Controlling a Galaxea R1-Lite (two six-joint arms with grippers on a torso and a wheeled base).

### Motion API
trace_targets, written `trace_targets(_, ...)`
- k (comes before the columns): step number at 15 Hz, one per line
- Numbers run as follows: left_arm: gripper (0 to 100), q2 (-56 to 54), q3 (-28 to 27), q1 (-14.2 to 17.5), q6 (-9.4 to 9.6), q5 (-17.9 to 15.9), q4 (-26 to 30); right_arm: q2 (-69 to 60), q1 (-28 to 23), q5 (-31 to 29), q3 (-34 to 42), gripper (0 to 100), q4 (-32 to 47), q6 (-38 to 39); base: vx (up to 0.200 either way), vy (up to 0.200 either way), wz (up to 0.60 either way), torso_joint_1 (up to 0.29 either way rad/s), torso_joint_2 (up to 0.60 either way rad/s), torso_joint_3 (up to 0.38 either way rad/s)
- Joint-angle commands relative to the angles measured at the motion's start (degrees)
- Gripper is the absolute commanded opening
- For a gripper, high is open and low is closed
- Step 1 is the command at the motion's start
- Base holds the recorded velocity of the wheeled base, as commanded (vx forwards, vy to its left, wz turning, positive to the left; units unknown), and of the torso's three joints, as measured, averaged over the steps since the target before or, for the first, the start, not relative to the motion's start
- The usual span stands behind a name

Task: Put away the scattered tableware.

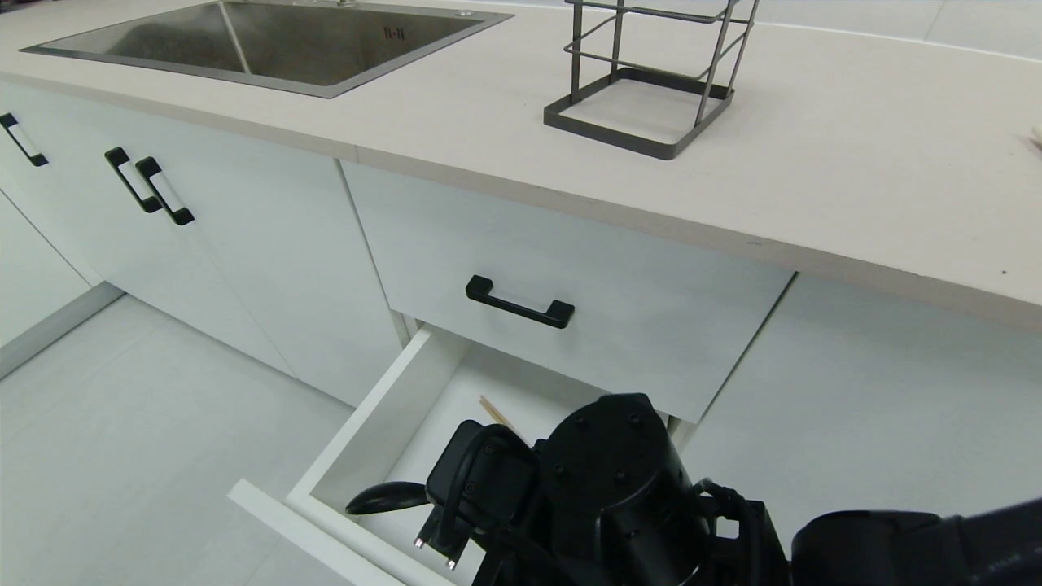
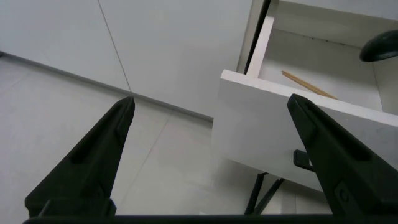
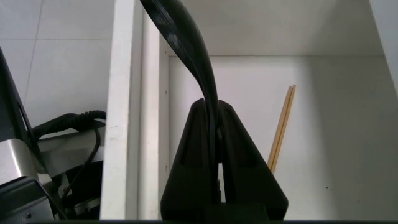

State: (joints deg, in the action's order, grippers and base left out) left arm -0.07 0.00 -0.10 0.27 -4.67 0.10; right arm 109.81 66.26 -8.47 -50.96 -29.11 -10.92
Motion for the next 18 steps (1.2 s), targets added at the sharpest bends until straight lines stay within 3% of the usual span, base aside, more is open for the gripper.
trace_targets(1, 100, 0.1, 0.0, 0.0, 0.0, 0.0, 0.0, -0.1, 0.0, -0.1, 0.2, 0, 0.0, -0.1, 0.0, 0.0, 0.0, -0.002, 0.04, 0.051)
trace_targets(7, 100, 0.1, 0.0, 0.0, 0.0, 0.0, 0.0, 3.0, -0.8, -0.1, 2.2, 0, 0.2, -0.8, 0.0, 0.0, 0.0, 0.0, 0.0, 0.0)
trace_targets(8, 100, 0.1, 0.0, 0.0, 0.0, 0.0, 0.0, 4.1, -1.7, -0.5, 0.0, 0, 1.3, -0.8, 0.0, 0.0, 0.0, 0.0, 0.0, 0.0)
trace_targets(10, 100, 0.1, 0.0, 0.0, 0.0, 0.0, 0.0, 8.2, -3.7, -7.5, -5.6, 0, 1.6, -0.4, 0.0, 0.0, 0.0, 0.0, 0.0, 0.0)
trace_targets(14, 100, 0.1, 0.0, 0.0, 0.0, 0.0, 0.0, 14.6, -5.5, -10.3, -12.1, 0, 1.2, -0.3, 0.0, 0.0, 0.0, 0.0, 0.0, 0.0)
trace_targets(18, 100, 0.1, 0.0, 0.0, 0.0, 0.0, 0.0, 16.8, -6.1, -11.6, -12.6, 0, 2.1, 2.4, 0.0, 0.0, 0.0, 0.0, 0.0, 0.0)
